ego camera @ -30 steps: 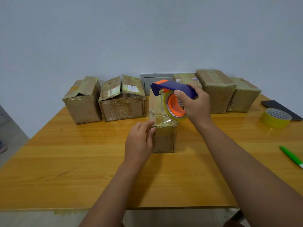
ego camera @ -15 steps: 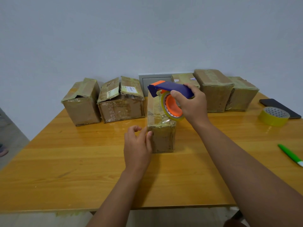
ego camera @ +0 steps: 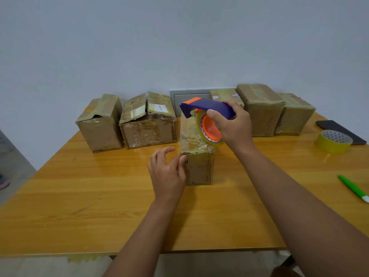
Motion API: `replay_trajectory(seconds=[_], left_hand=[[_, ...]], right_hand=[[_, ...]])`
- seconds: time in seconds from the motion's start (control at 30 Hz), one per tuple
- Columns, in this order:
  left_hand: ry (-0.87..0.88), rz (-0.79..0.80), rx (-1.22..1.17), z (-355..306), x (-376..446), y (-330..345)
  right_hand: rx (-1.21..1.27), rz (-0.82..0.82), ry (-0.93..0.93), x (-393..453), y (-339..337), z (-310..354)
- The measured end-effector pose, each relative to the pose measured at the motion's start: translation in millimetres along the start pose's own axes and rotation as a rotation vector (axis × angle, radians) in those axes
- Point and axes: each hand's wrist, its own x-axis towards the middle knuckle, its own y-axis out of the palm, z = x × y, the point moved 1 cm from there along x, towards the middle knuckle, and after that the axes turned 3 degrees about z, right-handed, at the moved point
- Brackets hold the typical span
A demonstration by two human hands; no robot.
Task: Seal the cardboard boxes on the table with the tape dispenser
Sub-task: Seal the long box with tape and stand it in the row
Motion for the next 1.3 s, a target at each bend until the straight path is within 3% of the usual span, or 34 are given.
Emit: replay_trajectory(seconds=[0.27, 0.43, 0.53, 0.7, 1.07, 1.3], left_hand=[[-0.108, 0.063, 0.003, -9.3, -0.5, -8.7], [0.100, 0.073, -0.099, -16.0, 11.3, 4.2], [0.172, 0.070, -0.070, -19.4, 13.9, 7.2], [0.436, 0.126, -0.011, -38.6, 14.8, 12.6], [0.248, 0.103, -0.021, -54.9, 18.3, 22.3], [0.337, 0.191, 0.166, -30.7, 0.3, 13.5]], right_hand=[[-0.003, 0.004, 0.001, -0.7, -0.4, 1.2], [0.004, -0.001, 0.011, -1.4, -0.7, 2.1], [0.004, -0.001, 0.017, -0.7, -2.8, 0.1], [0.014, -0.010, 0.027, -0.9, -4.1, -1.4], [-0.011, -0.007, 0.021, -3.6, 0.2, 2.7], [0.176, -0.309, 0.084, -35.1, -39.9, -14.3]])
